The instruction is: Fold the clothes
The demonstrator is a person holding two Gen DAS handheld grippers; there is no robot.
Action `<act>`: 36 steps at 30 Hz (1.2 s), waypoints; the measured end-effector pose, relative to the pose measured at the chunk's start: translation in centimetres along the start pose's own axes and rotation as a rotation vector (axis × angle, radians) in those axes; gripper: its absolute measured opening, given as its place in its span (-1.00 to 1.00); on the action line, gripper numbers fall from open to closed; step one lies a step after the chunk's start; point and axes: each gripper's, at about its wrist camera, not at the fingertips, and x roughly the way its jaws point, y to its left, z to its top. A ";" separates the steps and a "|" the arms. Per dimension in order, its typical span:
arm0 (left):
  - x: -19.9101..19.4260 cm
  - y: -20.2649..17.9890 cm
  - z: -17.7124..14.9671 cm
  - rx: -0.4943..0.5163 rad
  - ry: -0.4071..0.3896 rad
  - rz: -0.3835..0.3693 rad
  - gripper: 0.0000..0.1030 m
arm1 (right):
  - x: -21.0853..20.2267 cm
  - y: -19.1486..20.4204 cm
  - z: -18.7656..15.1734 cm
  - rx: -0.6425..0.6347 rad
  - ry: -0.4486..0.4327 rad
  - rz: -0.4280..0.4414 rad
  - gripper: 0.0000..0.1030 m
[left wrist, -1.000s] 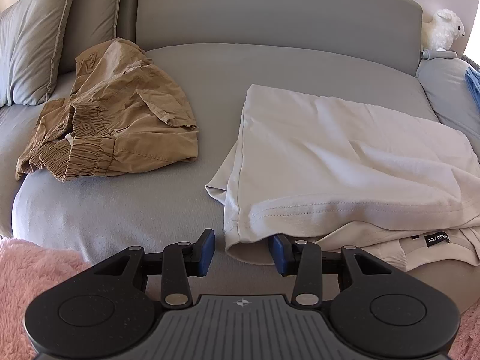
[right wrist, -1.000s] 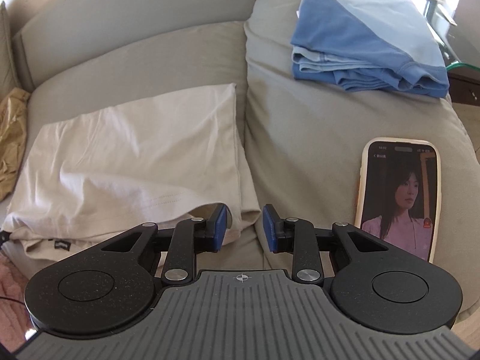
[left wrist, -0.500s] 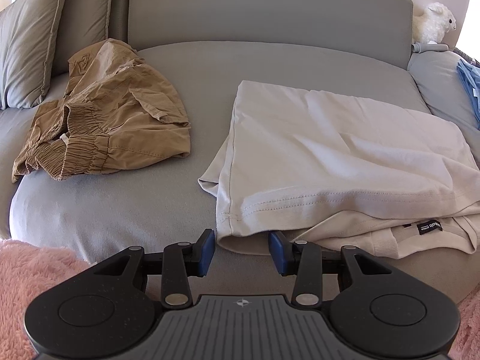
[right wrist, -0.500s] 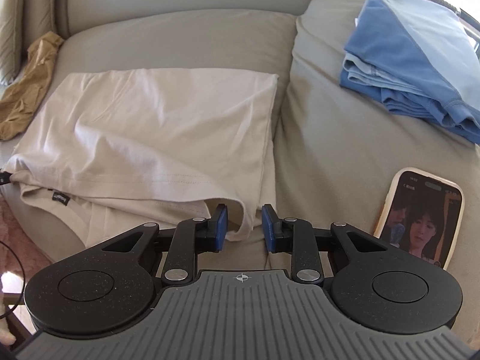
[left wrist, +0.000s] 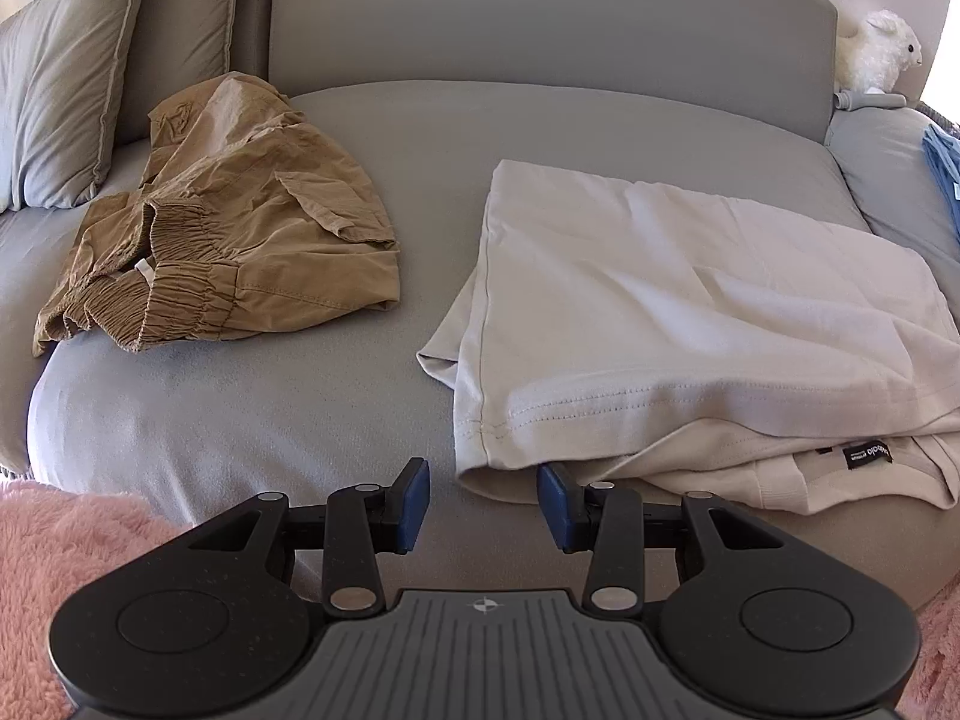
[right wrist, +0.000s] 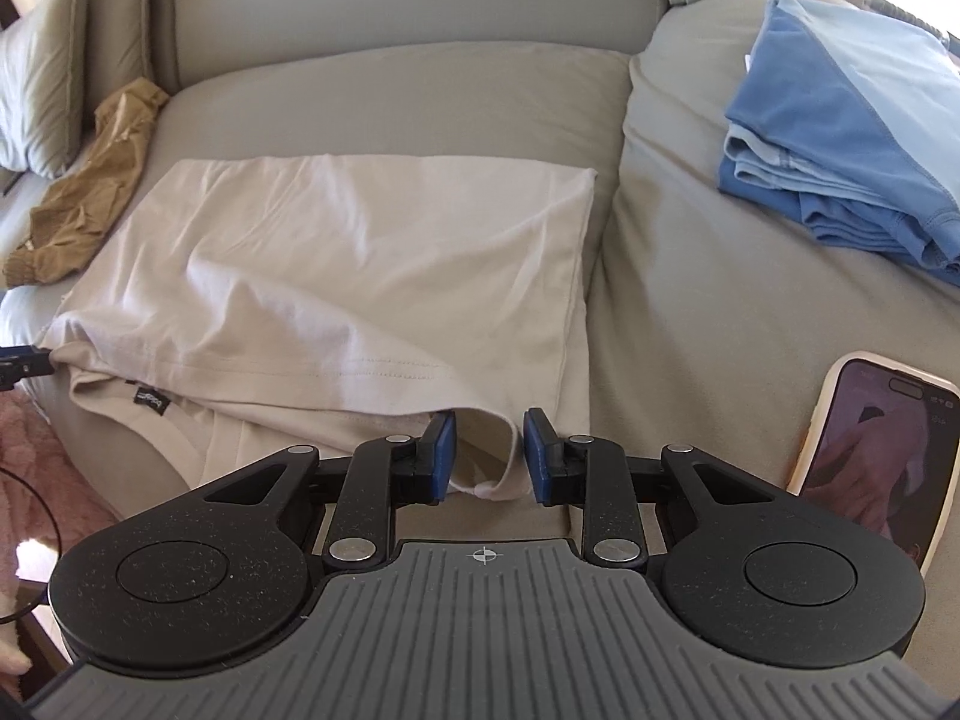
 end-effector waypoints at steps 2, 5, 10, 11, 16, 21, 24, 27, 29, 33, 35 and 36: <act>0.2 -0.3 0.1 0.020 -0.012 0.001 -0.25 | 0.1 0.0 -0.1 0.002 -0.004 -0.002 -0.41; 0.0 -1.0 0.3 0.058 -0.046 -0.008 -0.76 | 0.3 0.4 -0.2 -0.020 -0.005 -0.012 -0.41; -1.1 -0.2 1.0 0.016 -0.118 -0.029 -0.90 | 0.1 1.3 -0.1 -0.085 -0.023 -0.060 -0.97; -1.3 0.2 1.2 -0.007 -0.122 -0.029 -0.90 | -0.1 1.5 -0.1 -0.096 -0.028 -0.074 -0.98; -2.6 3.2 2.4 -0.127 -0.153 -0.080 -0.90 | -3.0 0.8 0.6 -0.042 -0.123 -0.124 -1.00; -1.5 3.3 2.8 -0.053 -0.058 -0.058 -0.89 | -4.2 0.9 0.4 -0.045 -0.115 -0.124 -1.00; -0.8 2.8 2.5 -0.020 -0.021 -0.036 -0.89 | -2.8 1.5 -0.7 -0.077 -0.033 -0.163 -1.00; -1.5 2.6 3.1 0.003 -0.075 -0.024 -0.81 | -2.9 1.8 -1.2 -0.059 -0.033 -0.181 -1.00; -1.2 2.7 3.4 0.015 -0.048 0.013 -0.55 | -3.4 1.9 -1.0 -0.051 -0.051 -0.185 -0.98; 0.5 2.6 3.0 0.060 0.115 0.097 -0.09 | -2.6 1.7 -0.2 -0.034 0.064 -0.178 -0.58; -0.1 2.6 2.4 0.042 0.141 0.109 -0.09 | -2.1 2.2 -0.4 -0.067 0.113 -0.197 -0.50; -0.8 2.5 2.2 0.044 0.139 0.108 -0.08 | -2.3 2.5 -0.6 -0.068 0.123 -0.196 -0.41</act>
